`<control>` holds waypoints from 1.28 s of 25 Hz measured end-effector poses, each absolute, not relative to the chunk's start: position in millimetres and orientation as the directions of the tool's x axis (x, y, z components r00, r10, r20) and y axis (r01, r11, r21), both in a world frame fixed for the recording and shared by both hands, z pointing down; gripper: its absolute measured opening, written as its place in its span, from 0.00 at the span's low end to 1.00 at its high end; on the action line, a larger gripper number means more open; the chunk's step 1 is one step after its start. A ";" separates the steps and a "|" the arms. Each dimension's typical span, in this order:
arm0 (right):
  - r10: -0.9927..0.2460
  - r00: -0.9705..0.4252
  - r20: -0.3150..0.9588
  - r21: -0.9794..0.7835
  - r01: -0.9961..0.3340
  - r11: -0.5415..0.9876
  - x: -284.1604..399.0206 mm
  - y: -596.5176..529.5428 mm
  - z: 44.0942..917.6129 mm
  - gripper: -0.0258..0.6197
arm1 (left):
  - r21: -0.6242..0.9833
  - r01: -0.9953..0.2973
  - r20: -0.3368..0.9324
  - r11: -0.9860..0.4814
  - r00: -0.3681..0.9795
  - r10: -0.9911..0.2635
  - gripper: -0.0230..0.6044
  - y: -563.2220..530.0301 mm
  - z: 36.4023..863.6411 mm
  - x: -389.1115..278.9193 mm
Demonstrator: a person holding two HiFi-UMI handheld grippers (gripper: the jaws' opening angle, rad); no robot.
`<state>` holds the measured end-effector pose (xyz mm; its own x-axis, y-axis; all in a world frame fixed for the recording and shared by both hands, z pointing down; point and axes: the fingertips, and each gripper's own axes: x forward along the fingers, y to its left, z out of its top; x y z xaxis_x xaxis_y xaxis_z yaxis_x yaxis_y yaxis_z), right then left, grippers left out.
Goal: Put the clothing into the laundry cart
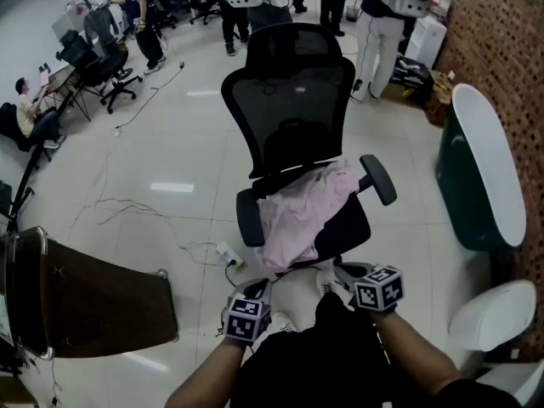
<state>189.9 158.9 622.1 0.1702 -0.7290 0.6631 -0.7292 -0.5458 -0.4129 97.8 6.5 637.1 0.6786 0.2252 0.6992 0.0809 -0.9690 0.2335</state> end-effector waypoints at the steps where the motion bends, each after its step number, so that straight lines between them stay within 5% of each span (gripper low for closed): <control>1: -0.729 0.172 0.663 -0.412 -0.729 -0.547 195.0 158.0 622.8 0.07 | 0.233 0.081 0.698 -0.969 0.680 0.225 0.04 5.1 637.2 101.2; 32: -0.712 -0.028 0.702 -0.501 -0.730 -0.465 455.7 132.6 764.3 0.07 | 0.171 -0.033 0.821 -0.985 0.558 0.124 0.04 20.6 758.8 319.2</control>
